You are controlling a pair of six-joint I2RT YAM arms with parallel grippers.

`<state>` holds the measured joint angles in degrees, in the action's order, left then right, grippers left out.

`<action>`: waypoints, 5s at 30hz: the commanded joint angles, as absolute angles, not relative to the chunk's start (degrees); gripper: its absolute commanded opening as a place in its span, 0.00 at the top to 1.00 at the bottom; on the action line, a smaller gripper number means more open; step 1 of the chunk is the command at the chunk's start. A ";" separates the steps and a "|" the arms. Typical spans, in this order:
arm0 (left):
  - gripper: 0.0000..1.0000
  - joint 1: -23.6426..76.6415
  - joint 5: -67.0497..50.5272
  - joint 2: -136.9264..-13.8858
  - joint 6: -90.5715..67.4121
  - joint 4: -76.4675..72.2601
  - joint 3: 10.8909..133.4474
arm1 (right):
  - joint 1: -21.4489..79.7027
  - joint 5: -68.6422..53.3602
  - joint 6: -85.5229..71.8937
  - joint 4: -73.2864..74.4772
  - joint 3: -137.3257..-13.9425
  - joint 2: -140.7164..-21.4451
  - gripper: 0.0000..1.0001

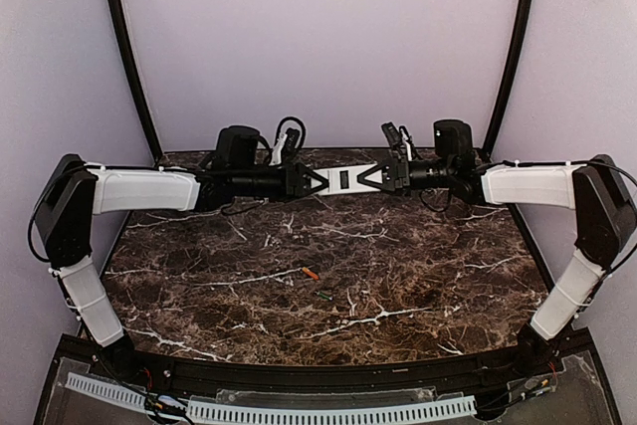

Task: Load the batteries into the remote control

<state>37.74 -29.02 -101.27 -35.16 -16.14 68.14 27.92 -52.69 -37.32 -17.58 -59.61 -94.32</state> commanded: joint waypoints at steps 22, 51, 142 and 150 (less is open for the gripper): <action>0.92 32.47 -24.08 -95.78 -37.58 -16.89 58.08 | 22.90 -46.35 -32.09 -9.30 -59.58 -95.63 1.00; 0.66 28.18 -22.49 -97.34 -36.99 -7.16 42.76 | 25.69 -60.40 -19.90 3.93 -55.59 -100.86 1.00; 0.87 53.84 -4.23 -124.37 63.37 45.20 94.22 | 17.26 -53.01 -17.41 -7.38 -37.53 -83.31 1.00; 1.00 53.83 -1.66 -123.16 58.15 46.04 96.64 | 17.31 -52.70 -18.20 -9.14 -38.67 -83.41 1.00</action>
